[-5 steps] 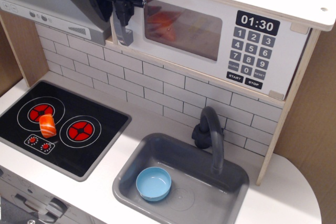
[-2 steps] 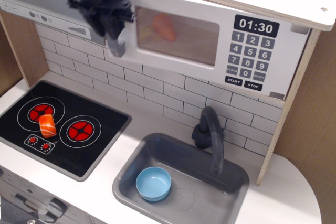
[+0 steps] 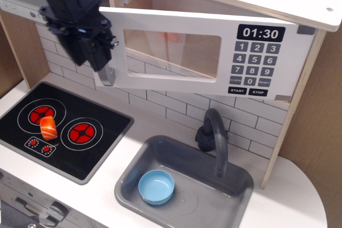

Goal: Open microwave

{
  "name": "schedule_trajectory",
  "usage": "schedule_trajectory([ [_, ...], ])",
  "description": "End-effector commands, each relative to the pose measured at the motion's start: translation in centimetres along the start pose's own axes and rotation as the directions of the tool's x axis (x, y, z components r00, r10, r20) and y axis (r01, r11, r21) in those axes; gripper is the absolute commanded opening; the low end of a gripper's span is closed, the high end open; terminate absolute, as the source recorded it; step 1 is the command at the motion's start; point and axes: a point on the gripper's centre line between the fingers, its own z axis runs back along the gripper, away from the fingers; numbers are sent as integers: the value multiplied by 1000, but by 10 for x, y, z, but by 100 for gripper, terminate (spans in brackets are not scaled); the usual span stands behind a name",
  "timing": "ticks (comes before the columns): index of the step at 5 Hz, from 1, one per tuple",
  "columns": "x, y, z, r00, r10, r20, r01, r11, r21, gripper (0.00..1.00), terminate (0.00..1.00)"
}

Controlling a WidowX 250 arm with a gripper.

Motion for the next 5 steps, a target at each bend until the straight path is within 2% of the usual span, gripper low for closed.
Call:
schedule_trajectory([
  [1, -26, 3, 22, 918, 57, -393, -24, 996, 88, 100, 0],
  [2, -6, 34, 24, 930, 309, -198, -262, 937, 231, 100, 0],
  [3, 16, 75, 37, 870, 489, -60, -460, 851, 254, 100, 0],
  [4, 17, 107, 56, 869, 495, -9, -480, 847, 228, 100, 0],
  [5, 29, 126, 60, 815, 579, 16, -565, 788, 245, 100, 0],
])
